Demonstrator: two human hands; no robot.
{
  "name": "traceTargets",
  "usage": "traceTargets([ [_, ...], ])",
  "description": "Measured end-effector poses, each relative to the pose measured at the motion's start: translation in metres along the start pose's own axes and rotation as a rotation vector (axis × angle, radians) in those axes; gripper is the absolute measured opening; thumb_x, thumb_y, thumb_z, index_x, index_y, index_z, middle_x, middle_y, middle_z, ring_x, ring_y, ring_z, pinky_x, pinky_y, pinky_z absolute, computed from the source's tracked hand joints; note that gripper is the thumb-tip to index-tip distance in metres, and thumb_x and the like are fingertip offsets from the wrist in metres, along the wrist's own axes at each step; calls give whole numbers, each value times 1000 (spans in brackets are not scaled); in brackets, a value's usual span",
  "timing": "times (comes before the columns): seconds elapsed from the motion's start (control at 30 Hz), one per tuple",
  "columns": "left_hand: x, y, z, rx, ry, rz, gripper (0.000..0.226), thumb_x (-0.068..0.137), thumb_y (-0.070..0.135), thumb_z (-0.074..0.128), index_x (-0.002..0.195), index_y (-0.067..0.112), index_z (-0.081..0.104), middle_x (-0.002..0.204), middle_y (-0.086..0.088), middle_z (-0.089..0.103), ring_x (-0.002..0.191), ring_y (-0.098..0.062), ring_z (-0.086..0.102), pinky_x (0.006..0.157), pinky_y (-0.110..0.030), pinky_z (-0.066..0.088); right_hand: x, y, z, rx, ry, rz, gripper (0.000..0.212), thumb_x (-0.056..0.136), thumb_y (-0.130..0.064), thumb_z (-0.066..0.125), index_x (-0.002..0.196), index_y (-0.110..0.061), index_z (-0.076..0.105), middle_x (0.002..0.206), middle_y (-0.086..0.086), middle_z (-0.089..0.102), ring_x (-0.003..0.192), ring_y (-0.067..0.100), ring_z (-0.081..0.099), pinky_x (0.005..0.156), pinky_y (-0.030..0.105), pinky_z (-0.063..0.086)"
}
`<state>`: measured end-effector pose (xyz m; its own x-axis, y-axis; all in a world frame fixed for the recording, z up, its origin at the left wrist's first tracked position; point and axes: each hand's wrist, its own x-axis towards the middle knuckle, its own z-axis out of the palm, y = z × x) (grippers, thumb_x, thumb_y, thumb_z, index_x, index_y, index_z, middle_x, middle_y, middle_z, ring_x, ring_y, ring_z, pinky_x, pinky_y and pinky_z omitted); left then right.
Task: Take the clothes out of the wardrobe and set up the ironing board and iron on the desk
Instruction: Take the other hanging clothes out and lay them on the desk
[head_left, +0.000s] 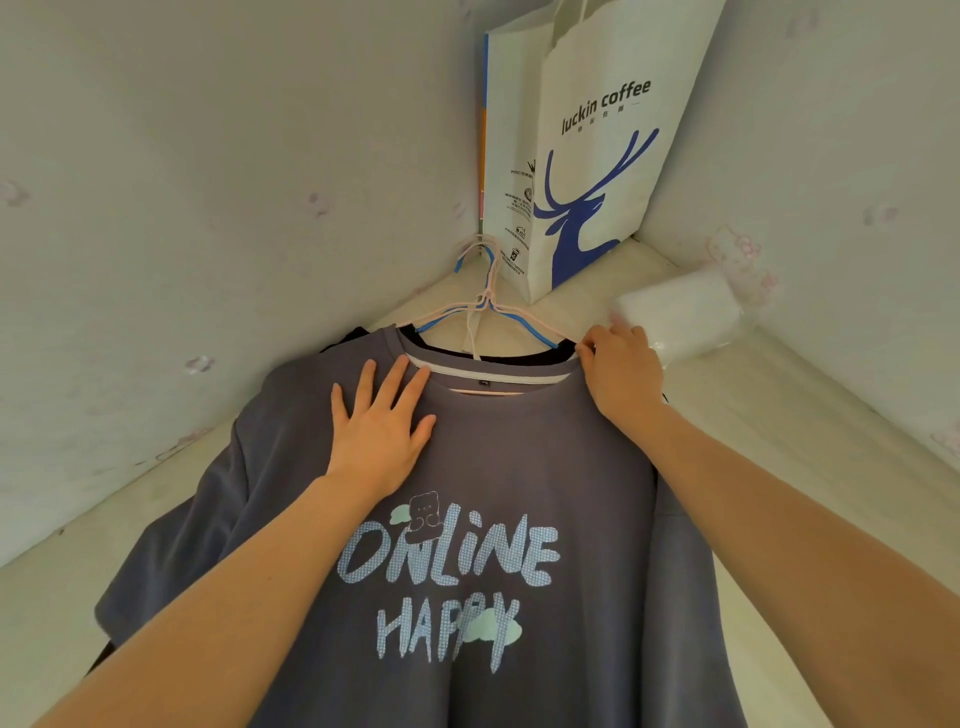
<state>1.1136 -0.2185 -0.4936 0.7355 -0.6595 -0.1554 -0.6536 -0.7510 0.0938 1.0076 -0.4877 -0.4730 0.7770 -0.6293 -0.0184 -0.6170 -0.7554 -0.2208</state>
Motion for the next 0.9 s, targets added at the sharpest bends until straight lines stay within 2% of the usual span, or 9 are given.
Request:
traceTargets([
  [0.17,-4,9,-3,-23,2,-40,61,98,48,29,152,32,5,162,3,3,148,-29,-3,117,-55,8,-21,-7,-11,-77,-64,-46,36,100,-32,39,125,-8,51,128,14,53,118,32,45,90,42,42],
  [0.27,-14,15,-3,-44,24,-46,60,100,43,29,153,28,6,162,0,4,148,-31,-1,118,-53,11,-47,-8,-13,-66,-83,-103,50,99,-32,42,142,-8,35,145,12,39,134,30,34,107,42,32],
  [0.37,-30,18,-1,-44,19,-15,59,101,41,29,153,27,5,162,-1,4,148,-31,1,118,-52,13,-74,-7,-14,-90,-128,-111,58,100,-34,38,149,-7,24,156,13,23,144,30,18,118,41,19],
  [0.5,-60,22,6,-25,-21,36,57,101,41,25,153,28,6,162,0,3,148,-30,0,119,-50,11,-116,-10,-16,-108,-178,-97,60,100,-37,35,150,-9,18,159,12,15,147,29,10,119,42,13],
  [0.73,-126,24,17,-64,-88,77,57,101,44,23,153,28,3,162,3,5,149,-25,-2,120,-44,5,-208,-19,-12,-130,-219,-68,61,101,-40,34,151,-12,16,160,11,11,147,29,8,119,41,11],
  [0.9,-182,21,20,-71,-80,128,56,101,40,29,153,25,12,160,1,14,148,-25,5,119,-41,7,-269,-36,-8,-88,-244,-28,63,100,-42,35,152,-14,13,161,8,9,148,28,5,118,38,11],
])
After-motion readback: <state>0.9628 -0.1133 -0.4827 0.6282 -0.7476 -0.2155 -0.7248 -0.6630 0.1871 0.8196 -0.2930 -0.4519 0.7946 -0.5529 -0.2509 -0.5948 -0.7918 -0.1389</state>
